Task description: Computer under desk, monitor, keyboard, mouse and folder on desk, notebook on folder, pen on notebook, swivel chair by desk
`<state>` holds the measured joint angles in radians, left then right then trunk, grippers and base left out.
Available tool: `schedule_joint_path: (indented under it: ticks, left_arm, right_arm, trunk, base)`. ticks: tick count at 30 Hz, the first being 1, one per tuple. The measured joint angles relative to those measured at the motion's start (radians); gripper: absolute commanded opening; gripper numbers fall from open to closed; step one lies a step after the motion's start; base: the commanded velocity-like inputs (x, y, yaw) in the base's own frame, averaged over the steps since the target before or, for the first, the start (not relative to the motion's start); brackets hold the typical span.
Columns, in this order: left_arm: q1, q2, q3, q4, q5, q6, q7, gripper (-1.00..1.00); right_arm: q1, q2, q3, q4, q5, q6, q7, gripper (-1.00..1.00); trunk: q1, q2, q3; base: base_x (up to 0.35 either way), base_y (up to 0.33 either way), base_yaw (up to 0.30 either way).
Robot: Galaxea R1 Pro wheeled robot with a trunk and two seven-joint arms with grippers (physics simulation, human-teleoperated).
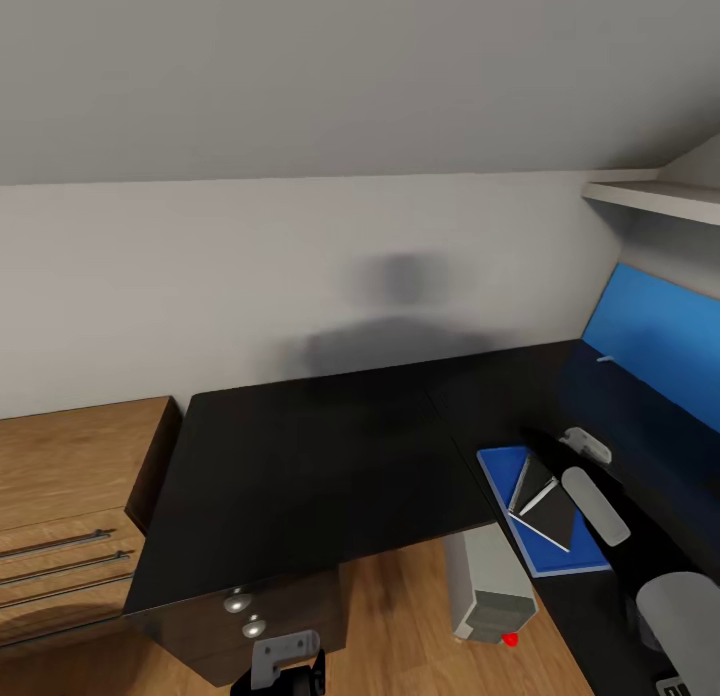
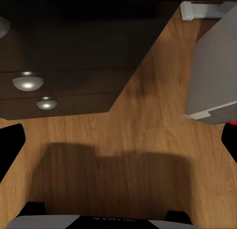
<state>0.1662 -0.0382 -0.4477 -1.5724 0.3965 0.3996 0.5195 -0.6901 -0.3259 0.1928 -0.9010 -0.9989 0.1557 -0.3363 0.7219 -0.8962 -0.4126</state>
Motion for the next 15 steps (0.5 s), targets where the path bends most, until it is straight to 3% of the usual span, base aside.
schedule_joint_path:
  ticks: [12,15]
  left_arm:
    - [0.0,0.0,0.0,0.006,0.0,0.0,0.0,1.0]
    - [0.0,0.0,0.001,0.016,0.001,-0.001,-0.001,1.0]
  right_arm:
    - [0.022,0.0,0.011,-0.104,0.006,0.004,-0.078,1.0]
    - [0.036,0.001,0.047,-0.157,0.02,0.023,-0.097,1.0]
  trunk:
    - [-0.008,0.014,0.006]
    - [-0.019,0.035,0.016]
  base:
    - [0.0,0.0,0.0]
    - [0.0,0.0,0.0]
